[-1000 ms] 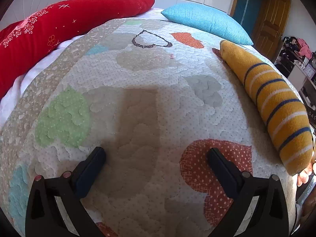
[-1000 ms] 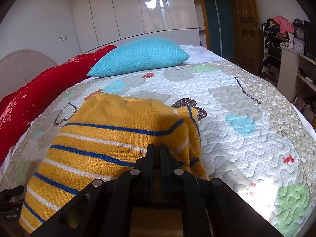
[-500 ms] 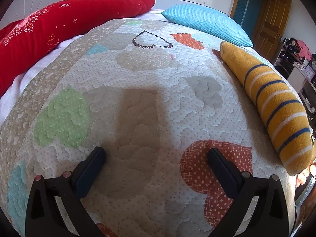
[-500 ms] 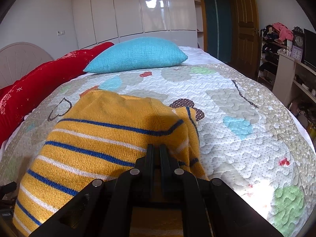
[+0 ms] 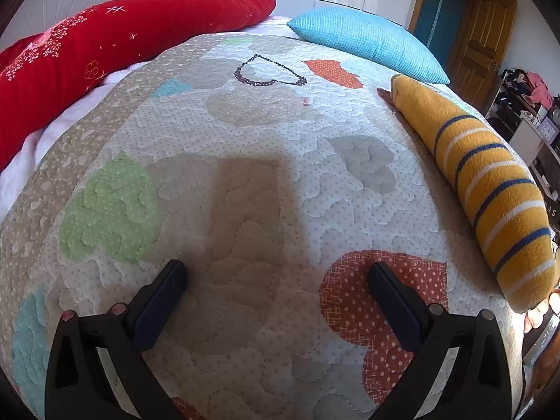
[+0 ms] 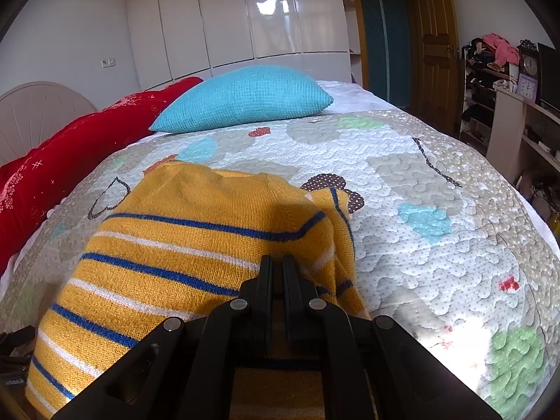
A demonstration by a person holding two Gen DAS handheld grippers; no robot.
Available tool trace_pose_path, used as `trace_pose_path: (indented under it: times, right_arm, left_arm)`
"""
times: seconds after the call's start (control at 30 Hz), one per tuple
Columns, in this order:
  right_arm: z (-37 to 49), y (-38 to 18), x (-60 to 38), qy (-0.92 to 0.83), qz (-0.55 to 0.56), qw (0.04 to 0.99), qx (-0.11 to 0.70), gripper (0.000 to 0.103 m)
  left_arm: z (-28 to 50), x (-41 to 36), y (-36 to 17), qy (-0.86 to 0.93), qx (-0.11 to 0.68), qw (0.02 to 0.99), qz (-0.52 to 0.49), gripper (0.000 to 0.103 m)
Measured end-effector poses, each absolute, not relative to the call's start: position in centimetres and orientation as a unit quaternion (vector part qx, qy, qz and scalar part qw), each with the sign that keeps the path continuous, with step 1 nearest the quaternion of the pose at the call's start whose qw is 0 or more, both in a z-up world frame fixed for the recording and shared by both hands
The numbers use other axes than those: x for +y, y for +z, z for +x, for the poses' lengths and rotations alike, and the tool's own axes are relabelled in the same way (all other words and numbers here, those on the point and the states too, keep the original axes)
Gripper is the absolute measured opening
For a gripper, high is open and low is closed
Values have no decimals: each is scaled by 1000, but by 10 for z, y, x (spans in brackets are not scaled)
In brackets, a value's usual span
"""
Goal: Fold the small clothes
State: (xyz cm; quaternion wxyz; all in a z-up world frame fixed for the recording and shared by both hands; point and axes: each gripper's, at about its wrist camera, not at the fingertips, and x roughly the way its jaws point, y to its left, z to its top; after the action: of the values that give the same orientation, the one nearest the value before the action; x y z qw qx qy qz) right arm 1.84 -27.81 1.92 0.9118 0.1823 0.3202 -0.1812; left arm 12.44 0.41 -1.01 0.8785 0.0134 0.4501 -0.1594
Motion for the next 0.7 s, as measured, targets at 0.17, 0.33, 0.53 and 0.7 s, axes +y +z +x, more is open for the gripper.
trace_pose_path:
  times: [0.17,0.33,0.53,0.7]
  right_arm:
    - [18,19,-278,-181,182,912,321,3]
    - [26,25,-275,-186,165,903,351,3]
    - [11,40,-274,-156,178,887,397,4]
    - [-23,54,-259,-166,150,887,403,7]
  left_arm:
    - [124,4,-10,-159,450,879,14,103]
    - [124,4,-10,-159,451,878,13,103]
    - [124,4,-10,-160,450,878,12,103]
    - [124,4,-10,-161,450,878,10,103]
